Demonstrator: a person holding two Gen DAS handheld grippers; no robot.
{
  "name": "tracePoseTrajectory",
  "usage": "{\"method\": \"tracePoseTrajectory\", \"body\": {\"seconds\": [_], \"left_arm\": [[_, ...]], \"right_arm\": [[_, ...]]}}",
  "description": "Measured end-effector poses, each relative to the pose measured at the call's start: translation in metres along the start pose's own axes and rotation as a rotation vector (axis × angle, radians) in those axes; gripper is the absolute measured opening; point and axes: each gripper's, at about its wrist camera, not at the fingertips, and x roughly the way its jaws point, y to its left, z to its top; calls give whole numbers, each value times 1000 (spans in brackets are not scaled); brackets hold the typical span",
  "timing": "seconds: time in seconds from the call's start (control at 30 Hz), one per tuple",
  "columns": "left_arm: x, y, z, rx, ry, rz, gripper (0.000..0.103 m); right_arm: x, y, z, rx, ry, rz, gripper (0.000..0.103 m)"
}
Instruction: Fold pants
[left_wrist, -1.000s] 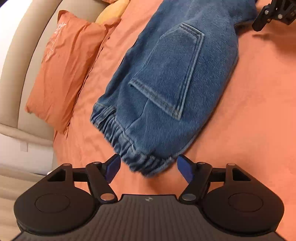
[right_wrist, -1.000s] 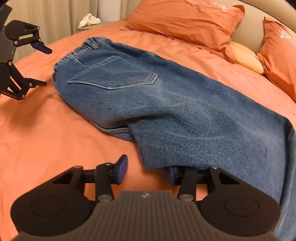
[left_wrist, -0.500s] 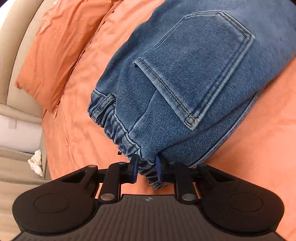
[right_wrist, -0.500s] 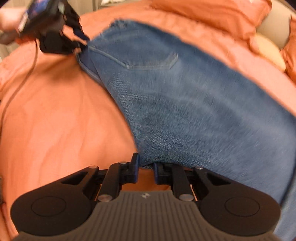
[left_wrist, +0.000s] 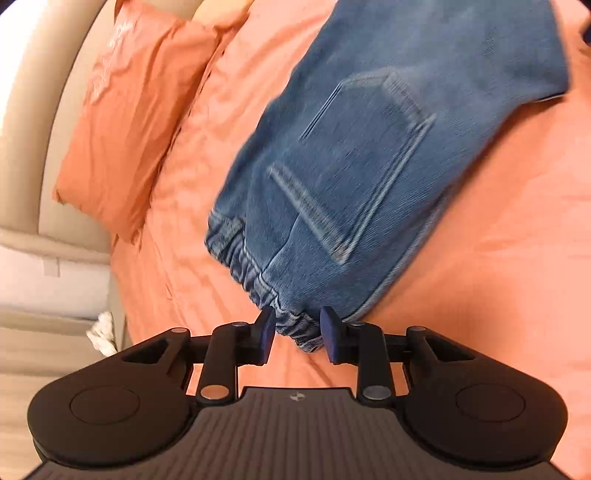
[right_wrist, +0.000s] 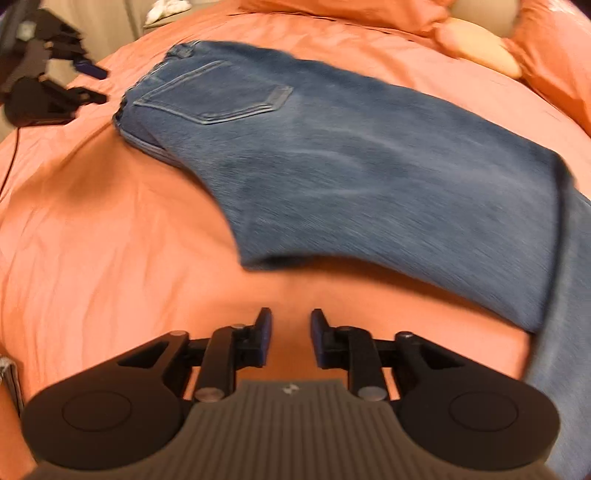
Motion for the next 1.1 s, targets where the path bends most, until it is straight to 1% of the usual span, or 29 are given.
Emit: {"method": "tracePoseTrajectory", "body": {"seconds": [0.03,0.1,0.17,0.27,0.33,0.4,0.47,0.5,0.53,0.57,0.63,0.73,0.77,0.83,0.87,0.9,0.97,1.03,1.07,1.1], "left_arm": [[-9,-3,3,9,-10,2,36],[-27,-10,9,22,-33,6,36],[-43,-18,17,37,-60,8,36],[-65,-31,30,46,-93,5,37],[-79,-40,41,30,-118,-12,37],[-87,-47,51,9,-139,-36,37],[-90,-57,65,-9,-152,-46,37],[-90,-62,72,-20,-157,-52,37],[-90,-66,79,-35,-160,-63,37],[-90,-71,86,-55,-160,-80,37],[-87,-78,98,-105,-153,-130,37],[-82,-87,109,-189,-143,-202,37],[-79,-89,111,-218,-145,-220,37],[-76,-92,113,-278,-158,-254,44],[-76,-95,114,-298,-162,-264,50],[-73,-97,117,-308,-166,-266,53],[-70,-101,123,-304,-158,-250,53],[-67,-102,130,-299,-153,-237,53],[-66,-101,133,-298,-155,-237,53],[-65,-100,136,-298,-157,-238,53]], "right_arm": [[-8,-5,-5,3,1,-17,28],[-25,-13,-16,6,-1,-61,36],[-40,-25,-27,14,5,-97,39],[-61,-48,-51,50,29,-144,47],[-72,-63,-70,82,47,-161,52],[-80,-76,-90,105,70,-186,63],[-82,-85,-106,112,92,-213,68],[-82,-88,-113,111,99,-224,69],[-81,-88,-118,107,102,-238,70],[-77,-88,-122,101,101,-251,72],[-73,-88,-128,78,83,-274,74],[-66,-82,-127,-5,37,-316,75],[-62,-80,-124,-37,23,-329,76],[-52,-77,-120,-88,13,-336,81],[-44,-76,-118,-116,16,-342,84],[-36,-75,-117,-149,27,-362,84],[-21,-75,-116,-209,55,-428,82],[-16,-80,-115,-234,63,-451,79],[-16,-84,-113,-231,69,-443,63],[-18,-88,-111,-219,83,-400,47]]}}
